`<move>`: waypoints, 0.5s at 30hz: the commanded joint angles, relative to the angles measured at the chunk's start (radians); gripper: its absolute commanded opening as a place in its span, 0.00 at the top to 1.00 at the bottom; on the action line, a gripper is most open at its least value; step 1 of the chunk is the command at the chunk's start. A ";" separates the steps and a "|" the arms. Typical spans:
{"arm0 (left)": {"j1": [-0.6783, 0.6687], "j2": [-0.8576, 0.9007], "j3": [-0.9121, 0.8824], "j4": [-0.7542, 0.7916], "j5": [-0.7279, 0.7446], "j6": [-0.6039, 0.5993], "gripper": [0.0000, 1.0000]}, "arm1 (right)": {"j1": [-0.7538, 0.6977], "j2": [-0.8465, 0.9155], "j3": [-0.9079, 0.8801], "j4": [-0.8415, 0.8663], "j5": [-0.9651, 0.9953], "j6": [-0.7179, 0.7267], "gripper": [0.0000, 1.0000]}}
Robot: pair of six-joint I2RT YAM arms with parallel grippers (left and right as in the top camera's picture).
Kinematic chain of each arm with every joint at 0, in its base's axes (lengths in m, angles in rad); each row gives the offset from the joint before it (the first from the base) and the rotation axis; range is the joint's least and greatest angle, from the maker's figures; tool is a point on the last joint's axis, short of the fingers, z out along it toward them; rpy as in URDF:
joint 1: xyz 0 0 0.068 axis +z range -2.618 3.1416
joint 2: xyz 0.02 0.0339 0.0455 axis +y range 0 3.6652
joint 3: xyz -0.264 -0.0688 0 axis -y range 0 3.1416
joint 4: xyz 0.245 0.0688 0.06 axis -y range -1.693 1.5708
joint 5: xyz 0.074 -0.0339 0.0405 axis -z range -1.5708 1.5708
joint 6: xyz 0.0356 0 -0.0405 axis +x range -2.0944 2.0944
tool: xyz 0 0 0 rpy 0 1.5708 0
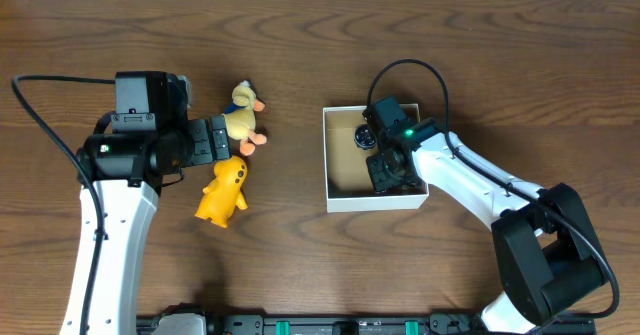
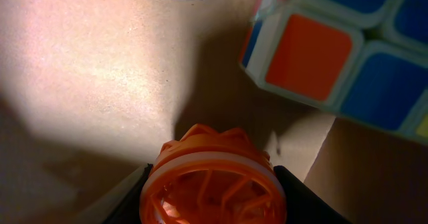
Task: Pack container
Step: 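Carry the orange part into the box and release it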
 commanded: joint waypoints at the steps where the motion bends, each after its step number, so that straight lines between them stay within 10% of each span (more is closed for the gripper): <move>1: -0.002 0.008 -0.005 -0.003 0.007 0.006 0.02 | 0.008 0.004 -0.004 -0.001 0.021 0.028 0.39; 7: -0.002 0.008 -0.005 -0.004 0.007 0.006 0.02 | 0.008 0.004 -0.004 -0.001 0.021 0.028 0.22; 15: -0.002 0.008 -0.005 -0.004 0.007 0.006 0.02 | 0.008 -0.025 0.050 -0.039 0.021 0.028 0.33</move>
